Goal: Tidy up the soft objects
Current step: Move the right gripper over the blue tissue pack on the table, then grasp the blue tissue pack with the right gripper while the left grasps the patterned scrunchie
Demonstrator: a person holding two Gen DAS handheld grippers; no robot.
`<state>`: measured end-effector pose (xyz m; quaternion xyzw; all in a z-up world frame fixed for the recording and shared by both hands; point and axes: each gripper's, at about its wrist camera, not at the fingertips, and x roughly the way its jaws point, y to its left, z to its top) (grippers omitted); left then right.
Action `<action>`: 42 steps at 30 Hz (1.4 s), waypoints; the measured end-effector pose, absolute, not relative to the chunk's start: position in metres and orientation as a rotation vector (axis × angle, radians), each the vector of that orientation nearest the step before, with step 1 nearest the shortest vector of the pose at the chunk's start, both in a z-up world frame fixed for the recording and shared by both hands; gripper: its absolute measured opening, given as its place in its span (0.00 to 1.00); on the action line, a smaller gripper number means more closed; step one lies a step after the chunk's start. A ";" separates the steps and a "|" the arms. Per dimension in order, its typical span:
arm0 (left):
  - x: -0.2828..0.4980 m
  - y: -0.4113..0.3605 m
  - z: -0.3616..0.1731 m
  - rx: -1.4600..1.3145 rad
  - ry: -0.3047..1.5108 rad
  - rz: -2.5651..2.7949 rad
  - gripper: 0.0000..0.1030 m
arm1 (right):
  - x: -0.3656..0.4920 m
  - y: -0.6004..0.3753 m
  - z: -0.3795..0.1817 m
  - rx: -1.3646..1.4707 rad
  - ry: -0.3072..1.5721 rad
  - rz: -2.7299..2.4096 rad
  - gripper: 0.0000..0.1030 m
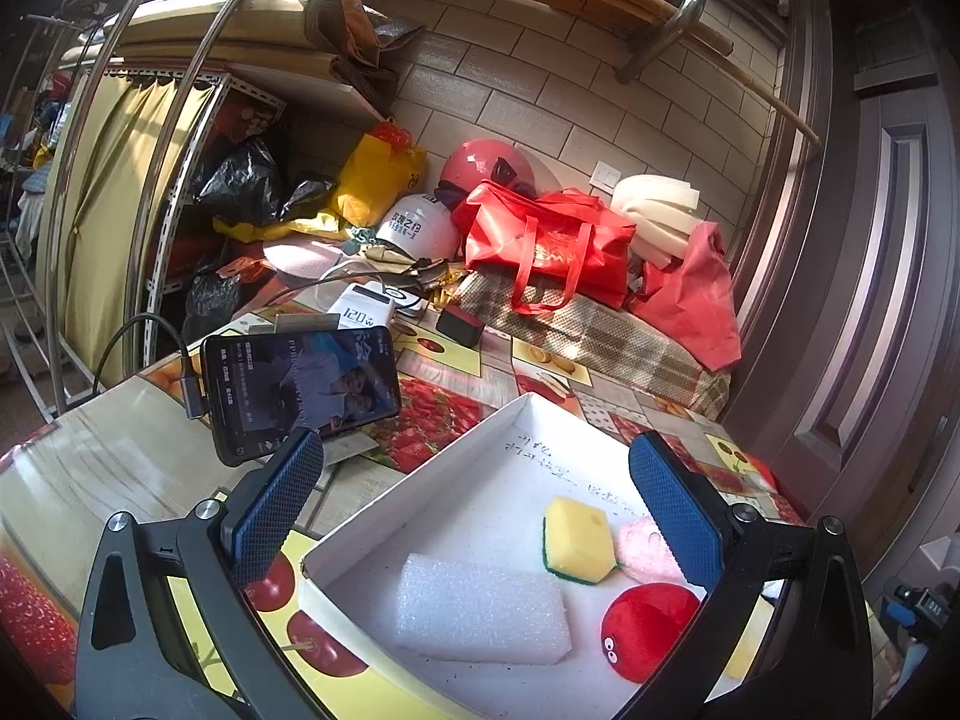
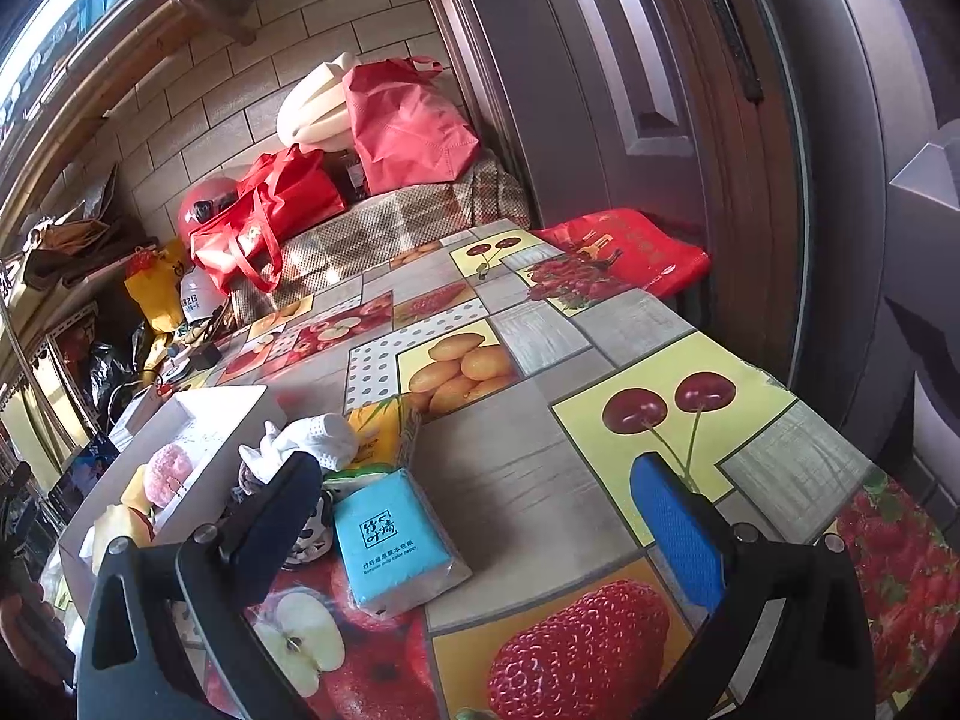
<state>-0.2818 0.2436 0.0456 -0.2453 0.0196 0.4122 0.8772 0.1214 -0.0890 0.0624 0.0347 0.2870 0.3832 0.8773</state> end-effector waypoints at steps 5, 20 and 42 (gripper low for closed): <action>-0.280 0.243 0.045 -0.500 0.051 0.867 1.00 | 0.125 -0.092 0.061 0.097 0.605 0.803 1.00; -0.221 0.170 0.061 -0.386 0.127 0.395 1.00 | 0.136 -0.104 0.058 0.189 0.644 0.781 1.00; -0.198 0.193 0.059 -0.610 0.261 0.417 1.00 | 0.140 -0.110 0.054 0.220 0.665 0.760 1.00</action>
